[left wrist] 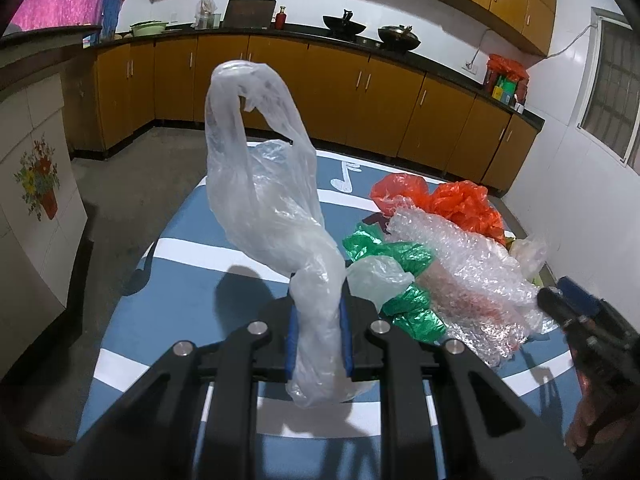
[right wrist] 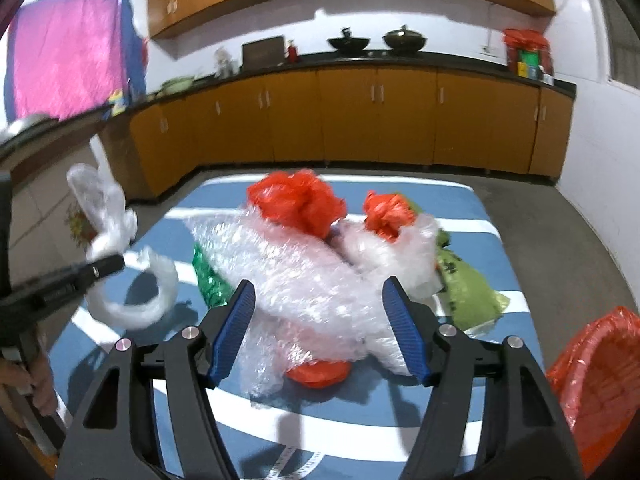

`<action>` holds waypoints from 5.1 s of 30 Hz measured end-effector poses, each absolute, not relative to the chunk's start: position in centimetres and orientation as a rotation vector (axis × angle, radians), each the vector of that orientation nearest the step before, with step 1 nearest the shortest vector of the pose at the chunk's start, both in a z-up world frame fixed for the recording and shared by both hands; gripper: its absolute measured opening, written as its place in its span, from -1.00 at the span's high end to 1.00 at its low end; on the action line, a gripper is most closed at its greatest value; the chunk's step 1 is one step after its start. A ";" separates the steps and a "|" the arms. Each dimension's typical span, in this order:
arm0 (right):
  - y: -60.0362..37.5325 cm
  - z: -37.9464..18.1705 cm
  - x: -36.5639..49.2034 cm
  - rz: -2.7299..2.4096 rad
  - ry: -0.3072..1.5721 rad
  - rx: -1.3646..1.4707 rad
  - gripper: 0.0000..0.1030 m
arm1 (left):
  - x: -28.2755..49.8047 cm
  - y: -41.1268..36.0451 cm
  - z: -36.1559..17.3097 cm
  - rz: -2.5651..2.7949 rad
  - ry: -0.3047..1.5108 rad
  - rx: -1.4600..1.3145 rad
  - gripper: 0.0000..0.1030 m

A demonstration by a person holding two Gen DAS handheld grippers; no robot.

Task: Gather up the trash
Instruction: 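Grasp the clear plastic bag with the left tool while the right tool reaches the bubble wrap, then close the right tool on the bubble wrap and lift it off the table, then move both bags over the basket and open both tools to drop them, then bring both tools back over the table toward the remaining bags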

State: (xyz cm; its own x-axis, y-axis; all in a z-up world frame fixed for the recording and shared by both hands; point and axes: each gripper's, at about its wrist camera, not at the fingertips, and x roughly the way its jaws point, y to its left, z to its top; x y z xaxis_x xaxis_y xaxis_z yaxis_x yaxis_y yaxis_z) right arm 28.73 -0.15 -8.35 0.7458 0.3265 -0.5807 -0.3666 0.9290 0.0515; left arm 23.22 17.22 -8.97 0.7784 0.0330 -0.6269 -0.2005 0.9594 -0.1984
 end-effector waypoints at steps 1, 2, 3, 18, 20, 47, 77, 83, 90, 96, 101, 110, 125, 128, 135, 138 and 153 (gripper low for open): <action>0.1 -8.7 28.8 0.376 0.632 -0.083 -0.29 | 23.1 17.2 -9.0 0.128 0.668 -0.262 0.65; 0.2 -9.0 29.0 0.371 0.640 -0.094 -0.26 | 23.1 17.2 -9.0 0.128 0.667 -0.263 0.65; 0.3 -9.2 29.2 0.364 0.648 -0.103 -0.23 | 23.1 17.2 -9.0 0.128 0.667 -0.264 0.65; 0.2 -7.9 28.8 0.416 0.663 -0.029 0.81 | 22.0 17.3 -8.2 0.119 0.655 -0.278 0.65; 0.1 -6.8 28.3 0.428 0.637 -0.016 0.83 | 21.8 17.4 -8.0 0.117 0.651 -0.280 0.65; -4.4 0.4 23.0 0.435 0.426 0.095 0.85 | 18.8 14.2 -3.3 0.003 0.563 -0.248 0.65; -25.0 -3.9 15.8 -0.238 0.463 0.171 0.85 | 20.7 -10.1 -2.2 -0.554 0.603 -0.111 0.65; -27.0 -5.2 14.9 -0.303 0.497 0.208 0.85 | 21.0 -15.6 -3.0 -0.662 0.632 -0.090 0.65; -29.0 -6.3 15.0 -0.345 0.527 0.271 0.85 | 21.9 -20.7 -4.8 -0.734 0.677 -0.041 0.65; -29.9 -6.8 15.1 -0.350 0.532 0.296 0.85 | 23.1 -22.6 -5.9 -0.759 0.710 -0.035 0.64; -30.4 -7.0 15.2 -0.344 0.530 0.307 0.85 | 23.7 -24.0 -6.5 -0.788 0.721 -0.026 0.64; -31.4 -7.2 15.0 -0.335 0.529 0.348 0.84 | 24.5 -25.6 -7.6 -0.822 0.742 -0.011 0.59; -31.9 -7.4 14.2 -0.320 0.535 0.362 0.24 | 25.4 -21.5 -8.3 -0.702 0.742 -0.011 -0.02; -31.5 -6.9 14.3 -0.329 0.527 0.333 0.24 | 25.4 -18.8 -7.9 -0.635 0.721 -0.022 -0.10; -29.2 -5.9 15.3 -0.301 0.510 0.288 0.07 | 24.8 -12.2 -7.3 -0.464 0.684 -0.016 -0.25; -27.1 -5.7 16.6 -0.263 0.513 0.262 -0.02 | 24.3 -8.2 -7.3 -0.370 0.675 -0.035 -0.31; -15.2 -5.7 22.9 -0.013 0.560 0.133 -0.03 | 21.7 8.2 -8.1 0.025 0.654 -0.124 -0.43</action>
State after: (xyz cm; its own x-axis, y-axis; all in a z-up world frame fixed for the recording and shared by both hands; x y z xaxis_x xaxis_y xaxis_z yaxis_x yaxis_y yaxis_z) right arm 22.93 -15.22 -5.70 0.8471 0.0239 -0.5308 0.0484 0.9914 0.1219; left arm 21.68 8.24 -8.06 0.7937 -0.0159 -0.6081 -0.0620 0.9923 -0.1070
